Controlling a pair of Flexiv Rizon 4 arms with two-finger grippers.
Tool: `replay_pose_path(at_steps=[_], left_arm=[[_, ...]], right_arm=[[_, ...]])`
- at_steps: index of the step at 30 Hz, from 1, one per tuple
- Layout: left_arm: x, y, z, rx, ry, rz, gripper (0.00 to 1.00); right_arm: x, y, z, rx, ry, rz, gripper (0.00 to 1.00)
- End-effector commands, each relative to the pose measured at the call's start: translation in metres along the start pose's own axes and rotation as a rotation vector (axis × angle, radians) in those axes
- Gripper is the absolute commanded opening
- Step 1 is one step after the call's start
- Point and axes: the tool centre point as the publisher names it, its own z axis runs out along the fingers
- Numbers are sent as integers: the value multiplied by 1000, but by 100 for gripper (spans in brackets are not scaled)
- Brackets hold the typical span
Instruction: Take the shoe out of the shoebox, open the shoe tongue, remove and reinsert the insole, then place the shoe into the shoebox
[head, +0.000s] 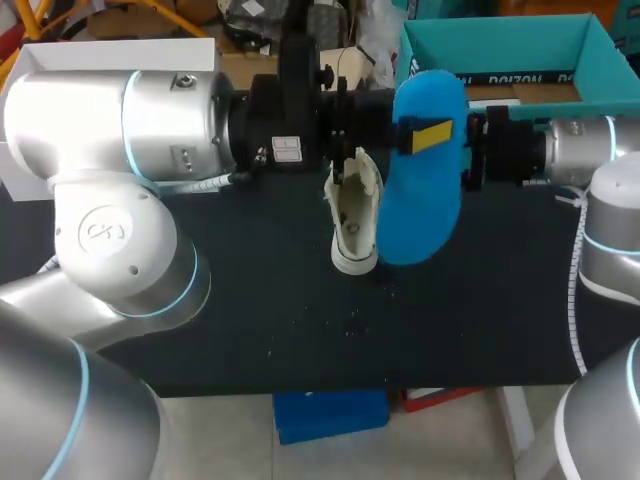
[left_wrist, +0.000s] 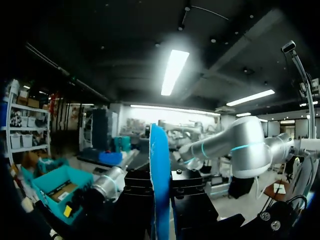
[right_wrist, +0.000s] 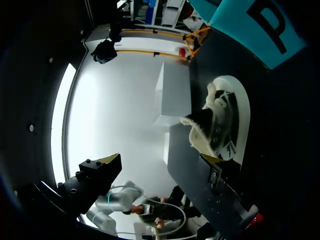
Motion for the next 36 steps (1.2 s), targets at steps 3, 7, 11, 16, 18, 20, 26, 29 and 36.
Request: replay_pose_path(at_steps=[3,7,11,16,18,20,26,29,36], left_arm=[[-6,34,-5,24,19,-13,0],[-12,48,-8,-41,12,-53,0],[-12,48,-8,-41,12,-53,0],[-12,48,-8,-41,12,-53,0],[-12,48,-8,-41,12,-53,0],[-12,48,-8,-41,12,-53,0],[-2,59,-3,32,9,46,0],[5,80,-8,86,5,188,0],[14,112,-28,50,-42,401,0]], right_arm=[[0,1,2,-1,0,0,100],[0,1,2,-1,0,0,100],[0,1,2,-1,0,0,100],[0,1,2,-1,0,0,100],[0,1,2,-1,0,0,100],[0,1,2,-1,0,0,100],[0,1,2,-1,0,0,100],[0,1,2,-1,0,0,100],[0,1,2,-1,0,0,100]])
